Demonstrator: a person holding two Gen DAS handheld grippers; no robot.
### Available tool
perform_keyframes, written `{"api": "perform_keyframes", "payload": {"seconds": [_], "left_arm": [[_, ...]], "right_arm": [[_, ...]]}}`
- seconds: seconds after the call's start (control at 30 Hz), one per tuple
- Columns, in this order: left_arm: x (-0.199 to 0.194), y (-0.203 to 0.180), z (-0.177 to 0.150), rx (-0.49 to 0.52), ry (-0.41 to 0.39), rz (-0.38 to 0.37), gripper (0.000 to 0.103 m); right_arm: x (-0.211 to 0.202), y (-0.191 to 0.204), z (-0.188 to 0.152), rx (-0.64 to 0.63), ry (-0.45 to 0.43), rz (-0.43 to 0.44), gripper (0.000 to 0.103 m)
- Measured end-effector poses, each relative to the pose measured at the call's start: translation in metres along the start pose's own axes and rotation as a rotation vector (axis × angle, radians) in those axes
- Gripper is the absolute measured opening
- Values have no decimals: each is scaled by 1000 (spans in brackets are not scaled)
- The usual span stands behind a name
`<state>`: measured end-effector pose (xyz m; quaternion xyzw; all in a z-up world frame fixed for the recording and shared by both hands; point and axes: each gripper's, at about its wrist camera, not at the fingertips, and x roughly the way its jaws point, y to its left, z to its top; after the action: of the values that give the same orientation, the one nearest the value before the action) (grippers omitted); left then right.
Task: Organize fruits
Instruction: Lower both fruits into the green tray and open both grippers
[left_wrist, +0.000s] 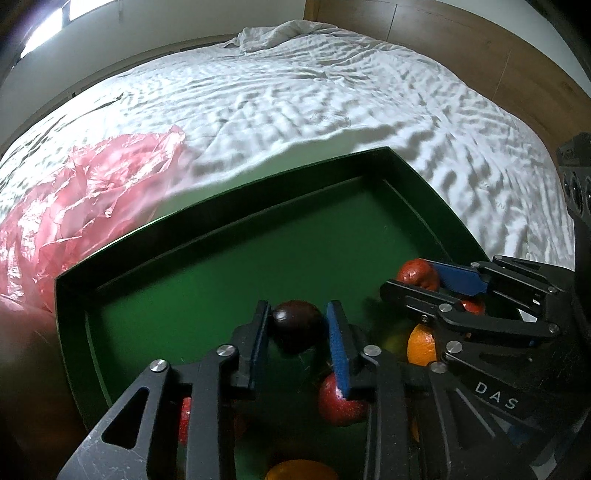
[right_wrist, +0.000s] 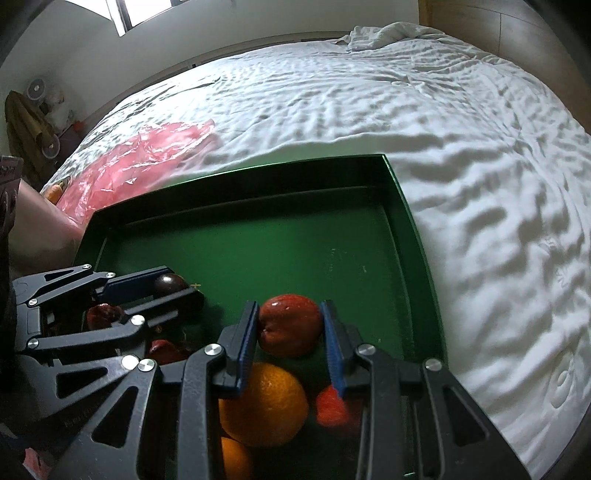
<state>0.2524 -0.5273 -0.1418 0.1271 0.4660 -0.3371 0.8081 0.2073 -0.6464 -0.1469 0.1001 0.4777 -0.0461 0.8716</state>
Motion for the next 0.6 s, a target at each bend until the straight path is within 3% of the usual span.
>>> {"api": "perform_keyframes", "payload": {"seconds": [0.17,0.23,0.37,0.53,0.6], "left_arm": [[1,1,0,-8,5,5,35],[1,1,-1,-15,4,12,47],[-2,4,-1,-34,-7,30,59],[-7,4,-2,-39,-15,91,69],[-11,4,-3,-36,-29,112,71]], "right_arm": [[0,-1,0,14,-1,-10,50],[-1,-3,-1,28,-1,-16,50],[-2,-6,-3,48,-5,-28,53],[-7,-11,-5,72,-14,-72,84],[-9,-14,-6,82,-21,-89,103]]}}
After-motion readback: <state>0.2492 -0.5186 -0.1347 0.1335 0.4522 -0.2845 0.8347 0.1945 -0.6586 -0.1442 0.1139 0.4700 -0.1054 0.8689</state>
